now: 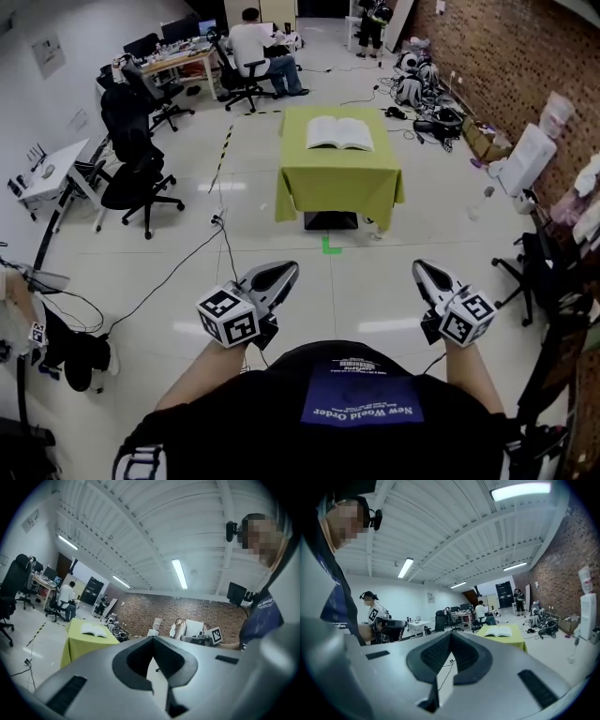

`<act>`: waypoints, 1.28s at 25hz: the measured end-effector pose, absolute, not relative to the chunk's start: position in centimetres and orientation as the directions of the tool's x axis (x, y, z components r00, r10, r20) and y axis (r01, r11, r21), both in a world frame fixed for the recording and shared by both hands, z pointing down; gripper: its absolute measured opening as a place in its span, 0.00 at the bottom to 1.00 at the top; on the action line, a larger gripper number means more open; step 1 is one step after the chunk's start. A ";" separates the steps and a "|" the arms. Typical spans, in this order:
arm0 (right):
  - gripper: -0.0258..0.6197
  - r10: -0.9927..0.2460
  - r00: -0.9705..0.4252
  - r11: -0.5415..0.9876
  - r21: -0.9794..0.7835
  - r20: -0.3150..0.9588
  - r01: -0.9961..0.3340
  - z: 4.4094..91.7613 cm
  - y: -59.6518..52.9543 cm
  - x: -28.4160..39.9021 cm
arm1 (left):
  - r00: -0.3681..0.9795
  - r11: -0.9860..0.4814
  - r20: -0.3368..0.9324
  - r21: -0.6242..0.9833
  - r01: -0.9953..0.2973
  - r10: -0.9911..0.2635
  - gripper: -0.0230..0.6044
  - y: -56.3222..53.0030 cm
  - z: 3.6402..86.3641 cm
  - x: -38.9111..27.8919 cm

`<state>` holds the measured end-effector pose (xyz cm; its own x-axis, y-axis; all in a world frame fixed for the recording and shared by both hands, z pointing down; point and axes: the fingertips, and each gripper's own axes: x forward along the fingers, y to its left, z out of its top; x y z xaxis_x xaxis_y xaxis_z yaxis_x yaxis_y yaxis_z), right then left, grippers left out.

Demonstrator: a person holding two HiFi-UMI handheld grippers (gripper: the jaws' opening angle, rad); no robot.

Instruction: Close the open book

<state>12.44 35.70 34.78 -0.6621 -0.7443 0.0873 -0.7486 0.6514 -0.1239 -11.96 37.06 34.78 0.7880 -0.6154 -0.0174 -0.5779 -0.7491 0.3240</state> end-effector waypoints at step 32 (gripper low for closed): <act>0.01 -0.557 -0.827 0.810 -0.167 0.078 -0.562 35.5 -1.8 19.5 | 0.633 -0.575 0.034 0.384 -0.723 -0.773 0.04 6.1 34.7 -3.3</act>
